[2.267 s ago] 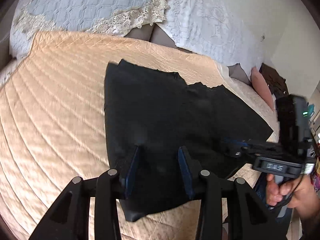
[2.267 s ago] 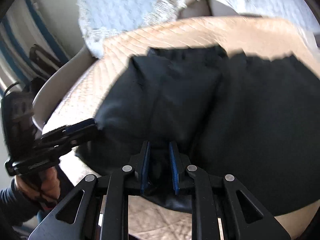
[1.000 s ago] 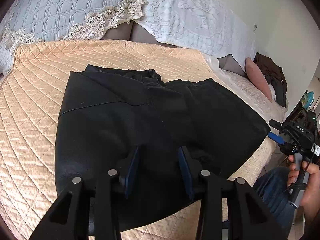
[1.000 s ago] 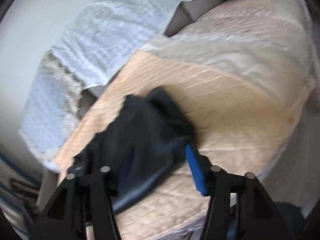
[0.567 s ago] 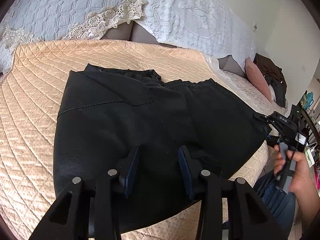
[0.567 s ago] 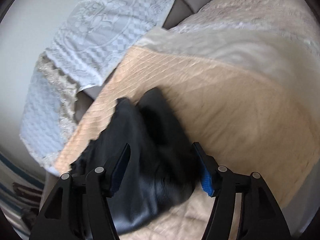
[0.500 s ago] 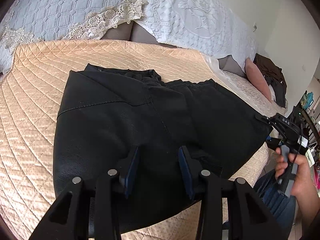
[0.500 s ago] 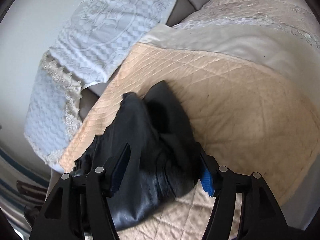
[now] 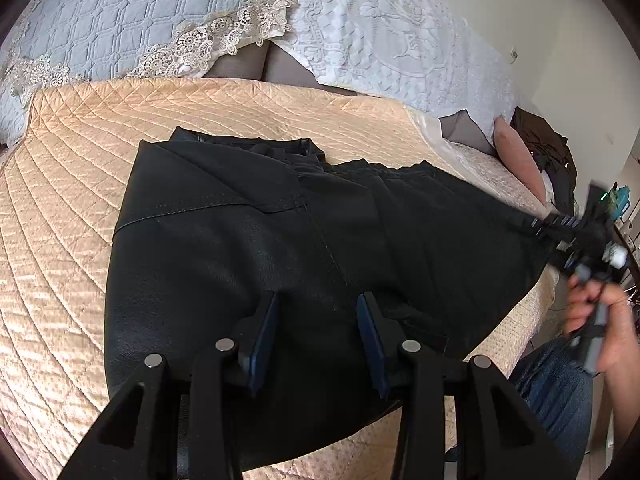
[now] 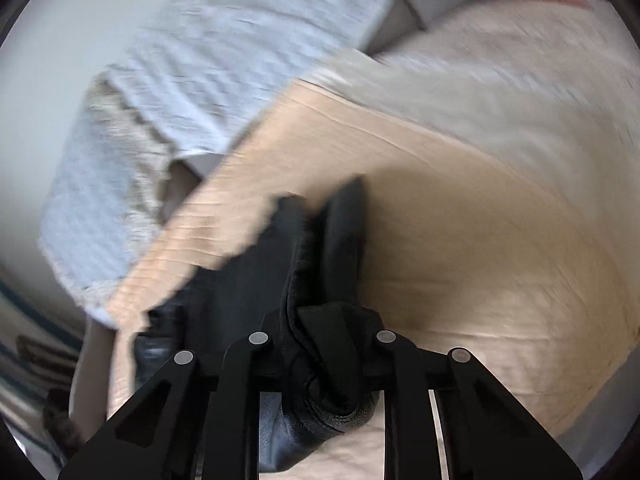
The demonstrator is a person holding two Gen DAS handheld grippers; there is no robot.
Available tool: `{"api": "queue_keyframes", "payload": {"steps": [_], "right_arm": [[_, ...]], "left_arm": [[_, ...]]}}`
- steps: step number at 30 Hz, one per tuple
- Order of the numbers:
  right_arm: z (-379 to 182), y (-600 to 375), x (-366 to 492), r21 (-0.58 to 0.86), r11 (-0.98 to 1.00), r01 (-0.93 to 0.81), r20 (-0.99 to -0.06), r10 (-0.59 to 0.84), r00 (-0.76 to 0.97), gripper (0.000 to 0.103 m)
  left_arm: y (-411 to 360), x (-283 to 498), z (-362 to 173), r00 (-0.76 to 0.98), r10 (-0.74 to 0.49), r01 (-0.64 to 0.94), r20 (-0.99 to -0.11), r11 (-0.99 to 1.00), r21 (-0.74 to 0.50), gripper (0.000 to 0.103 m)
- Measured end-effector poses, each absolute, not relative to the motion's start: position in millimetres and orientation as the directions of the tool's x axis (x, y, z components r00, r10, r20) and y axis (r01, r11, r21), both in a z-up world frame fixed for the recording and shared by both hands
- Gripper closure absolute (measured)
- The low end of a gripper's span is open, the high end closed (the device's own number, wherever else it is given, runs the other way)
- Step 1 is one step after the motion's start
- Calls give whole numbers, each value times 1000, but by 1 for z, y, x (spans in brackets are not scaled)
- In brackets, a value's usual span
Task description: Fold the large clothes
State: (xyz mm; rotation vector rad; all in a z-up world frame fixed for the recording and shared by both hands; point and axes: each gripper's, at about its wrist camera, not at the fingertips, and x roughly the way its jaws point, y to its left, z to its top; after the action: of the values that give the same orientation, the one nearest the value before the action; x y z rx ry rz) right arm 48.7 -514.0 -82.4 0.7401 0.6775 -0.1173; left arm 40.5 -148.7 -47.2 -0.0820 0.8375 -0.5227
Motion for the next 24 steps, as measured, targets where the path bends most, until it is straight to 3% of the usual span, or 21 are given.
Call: {"api": "queue_keyframes", "payload": {"steps": [6,12,18,21,24], "right_arm": [[-7,-438,66,576,813,82,-505,276,818,85],[14,-343,86,562,818,-122,-482,443,756,85],[-45,-255,113,586,785,-201,-551,567,612,85],[-95,-223,120,588,785,-192,-614,589,526,85],[-113,-213,115,573,792,-211,-620,588,520,83]], "left_arm": [[-138,46,-31,545,-490,397,-681,866,-305,61],[-88,44,-14,622,-446,313,-643,895,-318,61],[-32,33,-16,667,-379,204,-641,921,-332,61],[-12,27,-21,672,-356,163,-649,926,-339,61],[0,21,-26,671,-347,143,-656,928,-345,61]]}}
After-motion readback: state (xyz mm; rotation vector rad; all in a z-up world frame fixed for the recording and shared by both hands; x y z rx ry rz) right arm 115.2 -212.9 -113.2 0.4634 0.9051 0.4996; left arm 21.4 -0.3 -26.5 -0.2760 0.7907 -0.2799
